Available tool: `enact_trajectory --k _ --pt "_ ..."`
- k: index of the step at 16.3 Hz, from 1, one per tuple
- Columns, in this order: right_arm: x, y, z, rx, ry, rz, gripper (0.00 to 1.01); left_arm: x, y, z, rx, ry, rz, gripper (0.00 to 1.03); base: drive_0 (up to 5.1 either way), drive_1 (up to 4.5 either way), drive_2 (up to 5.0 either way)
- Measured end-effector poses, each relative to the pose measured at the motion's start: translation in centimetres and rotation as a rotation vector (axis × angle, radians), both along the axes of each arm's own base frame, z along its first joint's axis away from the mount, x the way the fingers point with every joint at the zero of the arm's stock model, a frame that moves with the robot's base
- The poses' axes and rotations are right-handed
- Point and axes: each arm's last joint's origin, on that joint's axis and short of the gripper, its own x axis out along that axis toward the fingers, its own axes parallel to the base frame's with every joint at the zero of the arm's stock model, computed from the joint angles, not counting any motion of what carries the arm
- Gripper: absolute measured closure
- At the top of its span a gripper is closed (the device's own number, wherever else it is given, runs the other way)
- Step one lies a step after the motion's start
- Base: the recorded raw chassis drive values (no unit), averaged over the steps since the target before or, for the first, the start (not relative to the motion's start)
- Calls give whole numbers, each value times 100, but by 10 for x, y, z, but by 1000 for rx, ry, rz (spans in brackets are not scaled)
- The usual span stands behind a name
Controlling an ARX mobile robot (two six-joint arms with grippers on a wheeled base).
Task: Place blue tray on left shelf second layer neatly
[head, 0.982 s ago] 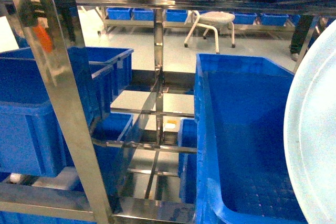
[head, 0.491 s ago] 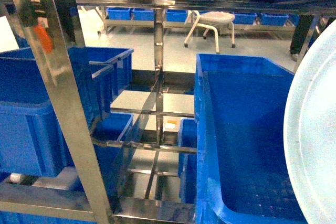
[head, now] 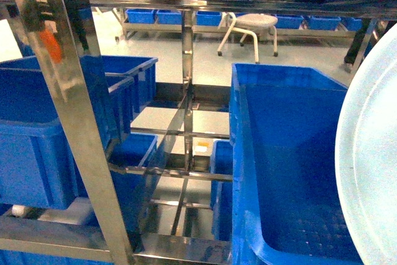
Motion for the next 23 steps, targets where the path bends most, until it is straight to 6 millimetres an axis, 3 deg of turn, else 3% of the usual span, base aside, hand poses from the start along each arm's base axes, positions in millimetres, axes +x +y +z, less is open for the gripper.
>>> enact_trajectory --k 18,23 --pt "0 -4 -5 -7 50 -11 99 0 0 0 0 0 0 5 0 0 0" --pt "10 -6 -14 -17 80 2 99 0 0 0 0 -1 0 5 0 0 0"
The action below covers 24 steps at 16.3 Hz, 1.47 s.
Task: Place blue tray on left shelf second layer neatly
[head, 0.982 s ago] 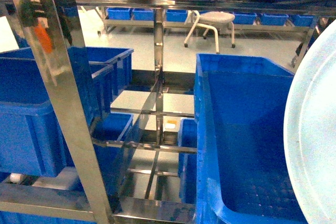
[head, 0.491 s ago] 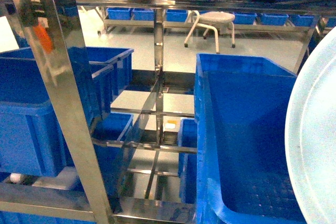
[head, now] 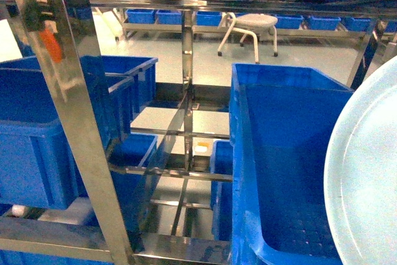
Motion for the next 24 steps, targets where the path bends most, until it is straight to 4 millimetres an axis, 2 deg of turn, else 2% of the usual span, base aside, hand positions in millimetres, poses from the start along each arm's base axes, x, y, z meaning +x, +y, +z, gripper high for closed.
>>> enact_trajectory --k 9,15,19,24 --pt "27 -20 -8 -26 -9 -27 99 0 0 0 0 0 0 5 0 0 0" --pt "53 -41 -37 -38 58 -64 99 0 0 0 0 0 0 5 0 0 0" --pt "81 -53 -52 -15 133 -63 99 0 0 0 0 0 0 5 0 0 0" --pt "108 -69 -50 -20 122 -99 99 0 0 0 0 0 0 5 0 0 0"
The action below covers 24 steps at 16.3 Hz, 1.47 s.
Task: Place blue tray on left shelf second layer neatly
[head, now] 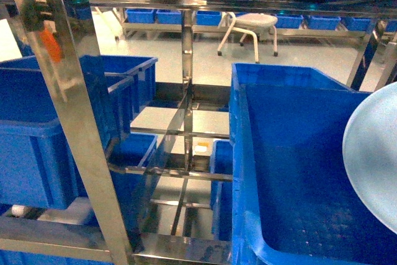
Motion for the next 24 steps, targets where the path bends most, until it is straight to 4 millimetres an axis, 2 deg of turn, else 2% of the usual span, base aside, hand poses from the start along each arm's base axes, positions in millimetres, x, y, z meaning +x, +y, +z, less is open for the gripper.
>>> enact_trajectory --k 4,8,14,15,18,21,24 --pt "17 -7 -17 -1 63 4 99 0 0 0 0 0 0 5 0 0 0" --pt "26 -5 -40 16 145 40 99 0 0 0 0 0 0 5 0 0 0" --pt "52 1 -43 -11 121 84 99 0 0 0 0 0 0 5 0 0 0" --pt "56 -1 -44 -19 121 74 95 0 0 0 0 0 0 5 0 0 0" --pt "55 -4 -45 -7 122 83 64 0 0 0 0 0 0 5 0 0 0" --pt "42 -2 -47 24 147 73 35 0 0 0 0 0 0 5 0 0 0" --pt "21 9 -38 70 151 80 1 0 0 0 0 0 0 5 0 0 0"
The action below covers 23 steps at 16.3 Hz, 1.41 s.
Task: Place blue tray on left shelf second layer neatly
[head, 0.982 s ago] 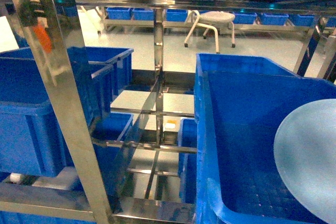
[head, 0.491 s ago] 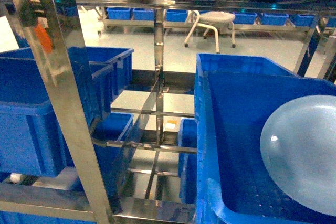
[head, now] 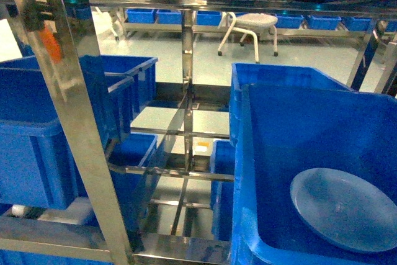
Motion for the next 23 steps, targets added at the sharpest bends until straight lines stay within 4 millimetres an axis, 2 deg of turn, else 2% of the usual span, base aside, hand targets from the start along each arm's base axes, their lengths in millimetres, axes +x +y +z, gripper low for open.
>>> enact_trajectory --k 1,2,3,9,10,12,14,15,16,18,22,23 --pt "-24 13 8 23 -4 17 3 0 0 0 0 0 0 5 0 0 0" --pt "-40 22 29 13 -98 37 3 0 0 0 0 0 0 5 0 0 0" --pt "-47 23 44 9 -176 34 3 0 0 0 0 0 0 5 0 0 0" --pt "-58 26 58 10 -224 34 3 0 0 0 0 0 0 5 0 0 0" --pt "-75 28 66 45 -200 27 3 0 0 0 0 0 0 5 0 0 0" --pt "-81 30 72 55 -211 26 3 0 0 0 0 0 0 5 0 0 0" --pt "-91 32 89 47 -310 32 3 0 0 0 0 0 0 5 0 0 0" --pt "-90 33 84 39 -276 -16 8 0 0 0 0 0 0 5 0 0 0" --pt "-94 37 73 15 -211 -92 21 0 0 0 0 0 1 5 0 0 0" --pt "-101 40 79 -19 -253 -154 45 0 0 0 0 0 0 5 0 0 0" --pt "-112 56 83 -28 -265 -131 95 0 0 0 0 0 0 5 0 0 0" --pt "-115 55 84 -32 -269 -145 99 0 0 0 0 -1 0 5 0 0 0"
